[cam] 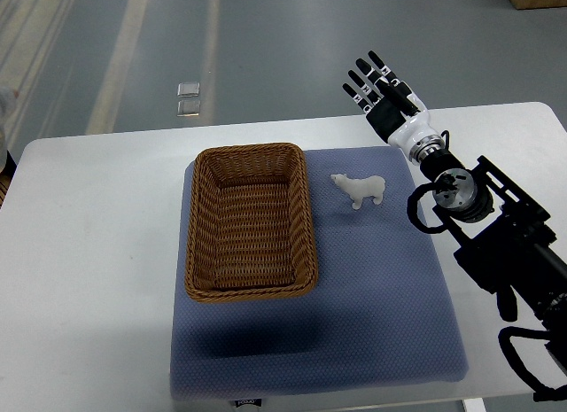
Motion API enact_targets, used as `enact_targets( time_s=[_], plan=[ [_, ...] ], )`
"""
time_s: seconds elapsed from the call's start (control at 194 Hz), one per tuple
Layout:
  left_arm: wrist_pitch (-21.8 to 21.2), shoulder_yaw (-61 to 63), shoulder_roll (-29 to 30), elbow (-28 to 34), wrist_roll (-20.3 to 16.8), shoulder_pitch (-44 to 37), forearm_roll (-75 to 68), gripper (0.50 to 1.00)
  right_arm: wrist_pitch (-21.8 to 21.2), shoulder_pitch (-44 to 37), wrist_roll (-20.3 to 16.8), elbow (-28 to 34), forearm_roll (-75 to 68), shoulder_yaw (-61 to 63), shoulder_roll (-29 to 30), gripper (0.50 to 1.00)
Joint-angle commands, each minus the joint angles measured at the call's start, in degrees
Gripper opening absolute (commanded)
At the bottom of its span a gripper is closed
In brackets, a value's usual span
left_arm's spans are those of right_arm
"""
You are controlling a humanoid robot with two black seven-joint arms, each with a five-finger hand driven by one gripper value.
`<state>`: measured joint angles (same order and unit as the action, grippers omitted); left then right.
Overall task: Place white bear in brown basket with right hand
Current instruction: 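Swing the right hand over toward the white polar bear figurine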
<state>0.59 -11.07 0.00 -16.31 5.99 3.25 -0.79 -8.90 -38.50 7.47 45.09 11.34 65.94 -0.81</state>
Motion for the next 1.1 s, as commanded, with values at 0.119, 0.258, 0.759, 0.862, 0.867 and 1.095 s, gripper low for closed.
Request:
enact_targets(
  time_s=[0.119,0.258,0.759,0.862,0.867,1.095],
  plan=[
    [-0.1,-0.1,0.0,0.1,0.1,0.0,0.0,1.000,0.1,-0.1,0.0,0.0,0.0,0.0,-0.2,0.926],
    [-0.1,-0.3,0.0,0.2,0.1,0.0,0.1,1.000,0.1,-0.2,-0.1,0.1,0.1,-0.2,-0.4,0.924],
    [0.6,-0.1,0.0,0.0,0.0,0.0,0.0,1.000,-4.0,-13.1,-2.6,1.3,28.7,-23.0,-12.6,0.924],
    [0.7,0.0,0.0,0.0,0.1,0.0,0.0,1.000,-11.1,-21.5,-6.5,1.6,38.0,-32.1,-16.5,0.926],
    [0.7,0.0,0.0,0.0,0.1,0.0,0.0,1.000,-11.1,-21.5,-6.5,1.6,38.0,-32.1,-16.5,0.926],
    [0.8,0.0,0.0,0.0,0.0,0.1,-0.1,1.000,-25.5,-40.9,-15.6,1.8,39.6,-54.9,-20.1,0.926]
  ],
)
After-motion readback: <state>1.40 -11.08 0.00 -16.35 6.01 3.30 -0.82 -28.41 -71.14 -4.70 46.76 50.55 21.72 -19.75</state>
